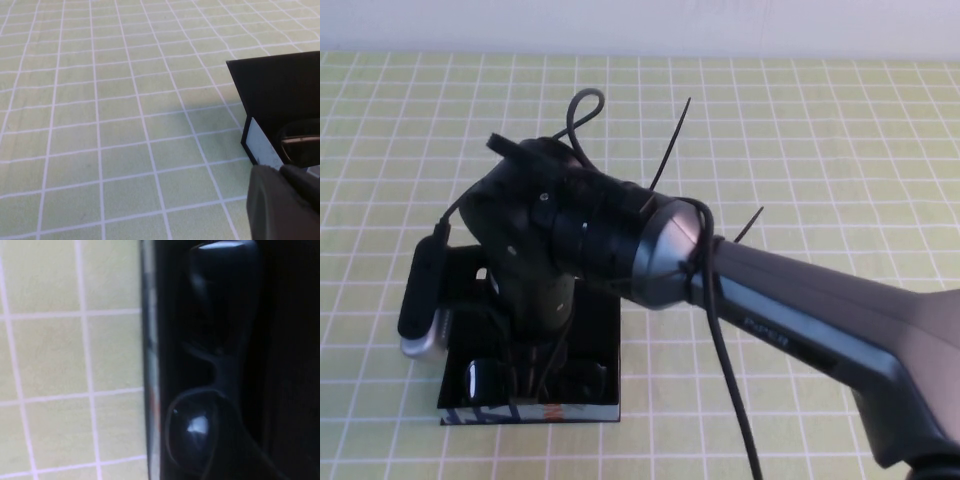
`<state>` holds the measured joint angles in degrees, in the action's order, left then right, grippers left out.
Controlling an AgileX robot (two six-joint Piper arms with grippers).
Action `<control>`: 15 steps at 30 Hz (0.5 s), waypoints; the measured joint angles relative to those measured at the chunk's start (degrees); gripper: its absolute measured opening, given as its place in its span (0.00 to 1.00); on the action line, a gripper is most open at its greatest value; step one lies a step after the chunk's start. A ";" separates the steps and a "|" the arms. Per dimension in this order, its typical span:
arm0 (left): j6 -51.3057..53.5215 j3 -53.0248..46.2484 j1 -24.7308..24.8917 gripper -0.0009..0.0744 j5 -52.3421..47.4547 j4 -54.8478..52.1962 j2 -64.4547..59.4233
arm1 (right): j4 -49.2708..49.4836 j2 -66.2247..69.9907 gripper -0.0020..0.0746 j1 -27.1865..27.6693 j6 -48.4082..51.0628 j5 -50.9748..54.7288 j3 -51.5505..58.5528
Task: Return glasses to glasses case
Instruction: Place the glasses in the glasses case
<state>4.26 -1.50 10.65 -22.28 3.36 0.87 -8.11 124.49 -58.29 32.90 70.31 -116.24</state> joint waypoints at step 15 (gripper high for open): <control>0.00 0.00 0.00 0.01 0.00 0.00 0.00 | 0.27 -3.60 0.02 8.06 -7.30 0.17 -0.04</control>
<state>4.26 -1.50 10.65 -22.28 3.36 0.87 -7.84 120.89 -50.22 25.60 70.48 -116.28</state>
